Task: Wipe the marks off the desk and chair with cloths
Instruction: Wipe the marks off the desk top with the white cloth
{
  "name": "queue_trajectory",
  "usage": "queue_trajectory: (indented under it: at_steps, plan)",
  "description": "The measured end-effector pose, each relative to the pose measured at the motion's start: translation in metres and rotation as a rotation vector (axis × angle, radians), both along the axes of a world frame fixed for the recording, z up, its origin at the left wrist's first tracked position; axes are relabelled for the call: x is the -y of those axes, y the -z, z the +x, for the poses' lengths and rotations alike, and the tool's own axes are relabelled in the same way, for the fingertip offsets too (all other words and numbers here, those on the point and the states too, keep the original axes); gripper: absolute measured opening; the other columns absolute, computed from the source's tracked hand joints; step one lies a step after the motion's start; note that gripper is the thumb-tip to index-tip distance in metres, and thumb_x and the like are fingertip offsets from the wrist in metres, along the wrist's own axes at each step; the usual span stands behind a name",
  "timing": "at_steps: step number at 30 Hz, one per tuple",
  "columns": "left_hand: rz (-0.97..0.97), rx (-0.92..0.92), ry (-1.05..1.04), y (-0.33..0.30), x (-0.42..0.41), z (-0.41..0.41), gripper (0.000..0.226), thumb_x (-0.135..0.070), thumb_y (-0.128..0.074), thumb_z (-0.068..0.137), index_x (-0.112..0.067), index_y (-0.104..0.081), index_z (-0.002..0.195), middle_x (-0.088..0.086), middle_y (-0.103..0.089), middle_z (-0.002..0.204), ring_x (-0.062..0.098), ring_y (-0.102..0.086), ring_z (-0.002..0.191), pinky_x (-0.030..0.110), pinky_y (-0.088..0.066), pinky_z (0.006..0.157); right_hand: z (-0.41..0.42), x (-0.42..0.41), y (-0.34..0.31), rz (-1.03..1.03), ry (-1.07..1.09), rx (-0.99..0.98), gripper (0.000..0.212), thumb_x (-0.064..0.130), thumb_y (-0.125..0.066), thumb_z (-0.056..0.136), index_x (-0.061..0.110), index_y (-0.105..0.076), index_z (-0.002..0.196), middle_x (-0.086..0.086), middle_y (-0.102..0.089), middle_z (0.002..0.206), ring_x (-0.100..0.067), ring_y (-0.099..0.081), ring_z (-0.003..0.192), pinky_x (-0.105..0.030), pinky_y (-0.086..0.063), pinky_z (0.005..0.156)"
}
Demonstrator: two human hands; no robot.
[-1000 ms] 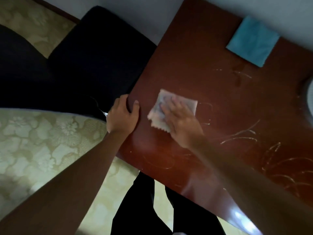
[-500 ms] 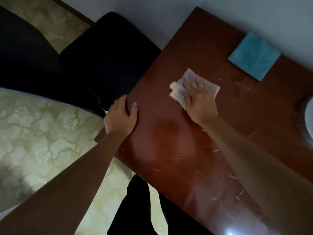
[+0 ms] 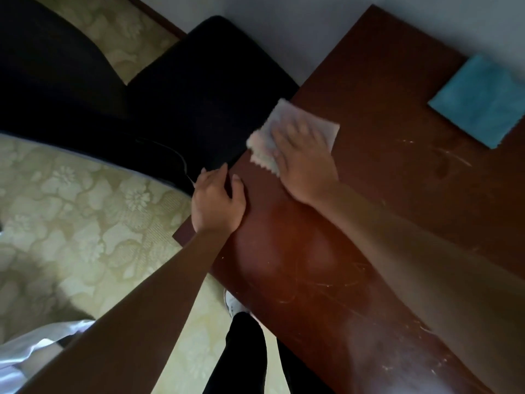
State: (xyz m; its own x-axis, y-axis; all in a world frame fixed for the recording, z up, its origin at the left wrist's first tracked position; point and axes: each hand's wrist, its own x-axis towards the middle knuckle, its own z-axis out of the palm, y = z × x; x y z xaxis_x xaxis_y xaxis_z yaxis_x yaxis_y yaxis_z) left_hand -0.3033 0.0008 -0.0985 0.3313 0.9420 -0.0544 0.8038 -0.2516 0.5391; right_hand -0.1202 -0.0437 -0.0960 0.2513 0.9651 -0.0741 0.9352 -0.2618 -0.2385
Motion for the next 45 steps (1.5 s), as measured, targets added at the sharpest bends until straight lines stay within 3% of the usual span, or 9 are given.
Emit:
queue_trajectory:
  at_steps: [7, 11, 14, 18, 21, 26, 33, 39, 45]
  plan:
    - [-0.369, 0.144, -0.103, -0.015, -0.027, -0.017, 0.037, -0.034, -0.05, 0.087, -0.025, -0.073, 0.115, 0.0, -0.074, 0.108, 0.019, -0.066, 0.103, 0.026, -0.048, 0.094, -0.058, 0.083, -0.002, -0.07, -0.348, -0.058, 0.052, 0.033, -0.029, 0.103, 0.022, -0.022, 0.153, -0.004, -0.018, 0.161, -0.025, -0.007, 0.15, -0.046, -0.008, 0.122]
    - [-0.577, 0.228, -0.127, -0.016, -0.029, -0.062, 0.025, -0.03, -0.056, 0.093, -0.044, -0.076, 0.088, -0.017, -0.075, 0.091, 0.012, -0.068, 0.099, 0.032, -0.052, 0.095, -0.027, 0.031, -0.001, -0.082, 0.038, 0.001, 0.052, 0.034, -0.015, 0.105, 0.019, -0.013, 0.155, -0.007, -0.012, 0.163, -0.028, -0.003, 0.15, -0.044, -0.003, 0.122]
    - [-0.628, 0.313, -0.151, -0.01, -0.024, -0.083, 0.02, -0.026, -0.06, 0.095, -0.027, -0.076, 0.106, -0.006, -0.075, 0.104, 0.016, -0.068, 0.106, 0.04, -0.05, 0.101, -0.078, 0.04, 0.001, 0.018, 0.035, -0.022, 0.053, 0.025, -0.03, 0.103, 0.017, -0.019, 0.153, -0.01, -0.016, 0.162, -0.031, -0.006, 0.15, -0.048, -0.007, 0.122]
    - [-0.595, 0.369, -0.161, -0.006, -0.02, -0.088, 0.019, -0.023, -0.06, 0.096, -0.027, -0.076, 0.105, -0.019, -0.074, 0.09, 0.009, -0.07, 0.098, 0.028, -0.053, 0.09, -0.17, 0.088, -0.001, 0.033, -0.12, -0.101, 0.05, 0.032, -0.032, 0.103, 0.021, -0.027, 0.151, -0.004, -0.02, 0.16, -0.024, -0.008, 0.15, -0.045, -0.012, 0.122]
    - [-0.6, 0.391, -0.118, -0.003, -0.02, -0.09, 0.023, -0.024, -0.06, 0.097, -0.019, -0.072, 0.116, -0.011, -0.072, 0.106, 0.012, -0.066, 0.108, 0.028, -0.051, 0.096, -0.136, 0.072, 0.001, -0.043, -0.205, -0.009, 0.052, 0.035, -0.027, 0.104, 0.021, -0.019, 0.153, -0.007, -0.015, 0.162, -0.028, -0.004, 0.15, -0.048, -0.01, 0.121]
    - [-0.585, 0.393, -0.08, 0.001, -0.019, -0.101, 0.027, -0.03, -0.064, 0.094, -0.02, -0.071, 0.119, -0.004, -0.072, 0.115, 0.013, -0.064, 0.112, 0.033, -0.049, 0.103, -0.108, 0.047, 0.001, 0.038, 0.238, -0.031, 0.052, 0.035, -0.024, 0.106, 0.015, -0.022, 0.153, -0.014, -0.016, 0.161, -0.033, -0.008, 0.149, -0.048, -0.01, 0.122]
    - [-0.461, 0.35, 0.044, 0.005, -0.024, -0.106, 0.029, -0.026, -0.059, 0.098, -0.013, -0.07, 0.121, 0.0, -0.07, 0.119, 0.01, -0.062, 0.111, 0.014, -0.043, 0.09, -0.197, 0.094, 0.0, -0.003, -0.166, 0.056, 0.052, 0.035, -0.025, 0.104, 0.017, -0.024, 0.153, -0.009, -0.022, 0.159, -0.029, -0.011, 0.149, -0.048, -0.015, 0.121]
    - [-0.427, 0.337, 0.026, 0.006, -0.018, -0.103, 0.032, -0.028, -0.058, 0.099, -0.015, -0.066, 0.126, 0.002, -0.068, 0.124, 0.015, -0.06, 0.117, 0.029, -0.047, 0.102, -0.138, 0.063, 0.0, 0.004, 0.237, 0.008, 0.051, 0.034, -0.022, 0.106, 0.015, -0.02, 0.154, -0.012, -0.014, 0.162, -0.03, -0.006, 0.15, -0.047, -0.007, 0.122]
    - [0.033, 0.122, 0.272, -0.002, 0.011, -0.099, 0.039, -0.02, -0.043, 0.103, -0.005, -0.053, 0.137, 0.013, -0.06, 0.134, 0.028, -0.054, 0.125, 0.039, -0.043, 0.103, -0.206, 0.122, 0.0, 0.035, -0.111, 0.006, 0.048, 0.031, -0.034, 0.104, 0.016, -0.033, 0.15, -0.009, -0.028, 0.157, -0.029, -0.02, 0.148, -0.049, -0.021, 0.119]
